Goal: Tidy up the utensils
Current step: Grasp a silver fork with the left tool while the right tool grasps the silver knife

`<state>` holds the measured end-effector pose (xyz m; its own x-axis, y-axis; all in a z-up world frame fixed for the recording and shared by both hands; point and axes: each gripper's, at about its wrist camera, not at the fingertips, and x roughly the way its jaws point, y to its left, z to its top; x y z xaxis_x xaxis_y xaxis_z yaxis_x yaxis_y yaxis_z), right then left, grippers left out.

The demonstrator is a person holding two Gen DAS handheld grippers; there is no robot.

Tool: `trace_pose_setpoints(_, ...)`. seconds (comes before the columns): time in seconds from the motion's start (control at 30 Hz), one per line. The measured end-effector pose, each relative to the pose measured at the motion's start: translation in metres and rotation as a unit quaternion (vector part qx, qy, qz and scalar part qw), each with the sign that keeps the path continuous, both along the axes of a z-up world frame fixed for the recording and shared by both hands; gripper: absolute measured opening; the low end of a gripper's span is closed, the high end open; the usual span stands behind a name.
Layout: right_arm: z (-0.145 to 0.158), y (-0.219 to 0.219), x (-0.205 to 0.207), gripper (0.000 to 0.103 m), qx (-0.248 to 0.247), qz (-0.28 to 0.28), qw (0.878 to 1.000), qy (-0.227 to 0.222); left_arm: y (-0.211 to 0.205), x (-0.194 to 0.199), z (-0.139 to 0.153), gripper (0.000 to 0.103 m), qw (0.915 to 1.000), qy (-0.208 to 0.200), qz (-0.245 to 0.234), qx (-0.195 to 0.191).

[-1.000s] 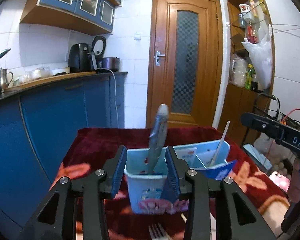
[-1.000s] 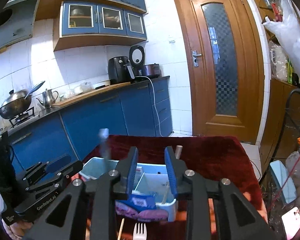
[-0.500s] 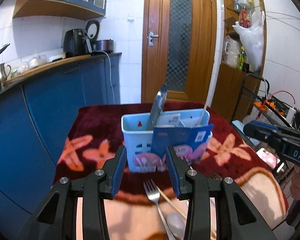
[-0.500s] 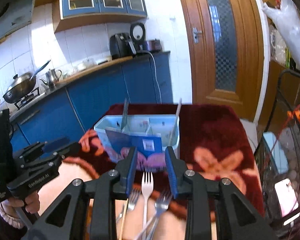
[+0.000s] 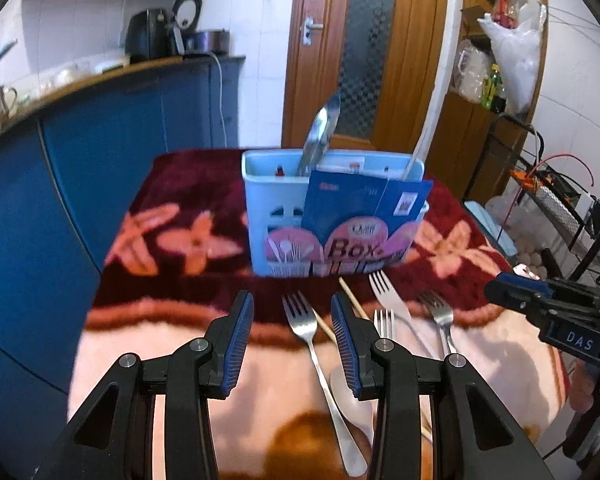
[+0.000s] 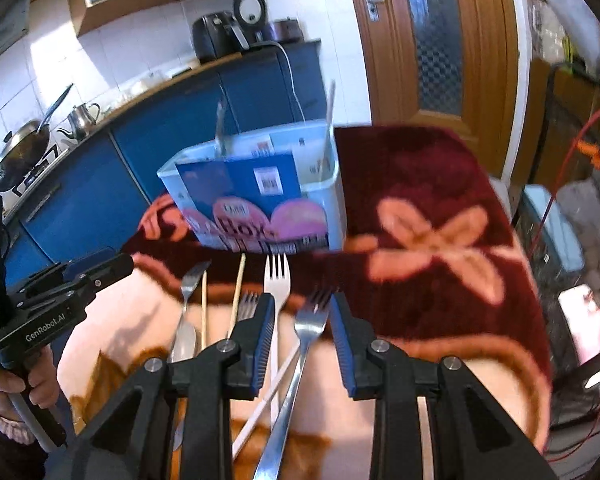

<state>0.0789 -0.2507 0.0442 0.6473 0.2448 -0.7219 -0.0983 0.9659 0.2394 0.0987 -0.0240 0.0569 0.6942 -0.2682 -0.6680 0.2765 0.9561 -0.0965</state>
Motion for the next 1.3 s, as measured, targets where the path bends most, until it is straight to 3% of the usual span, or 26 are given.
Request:
trace_pose_setpoints(0.23, -0.024, -0.007, 0.012, 0.031, 0.022, -0.003, 0.999, 0.049, 0.004, 0.02, -0.032, 0.041, 0.9979, 0.063, 0.014, 0.009)
trace_pose_setpoints(0.53, -0.037, -0.01, 0.024, 0.031, 0.042, 0.01, 0.996, 0.077, 0.009, 0.043, -0.059, 0.041, 0.9903, 0.13, -0.001, -0.05)
trace_pose_setpoints(0.67, -0.04, -0.008, 0.03, 0.021, 0.053, 0.019, 0.995, 0.087, 0.006, 0.053, -0.065, 0.041, 0.986, 0.147, -0.017, -0.077)
trace_pose_setpoints(0.83, -0.039, -0.008, 0.033, 0.007, 0.065, 0.021, 0.994, 0.086, 0.002, 0.063, -0.073, 0.023, 0.9832, 0.159, -0.022, -0.088)
trace_pose_setpoints(1.13, -0.036, -0.008, 0.035, 0.003, 0.081, 0.037, 0.993, 0.08, 0.002, 0.062, -0.072, 0.021, 0.9853, 0.137, -0.013, -0.102)
trace_pose_setpoints(1.3, -0.035, -0.005, 0.035, 0.003, 0.076, 0.047, 0.993, 0.076, 0.01, 0.058, -0.064, 0.021, 0.9902, 0.118, 0.017, -0.073)
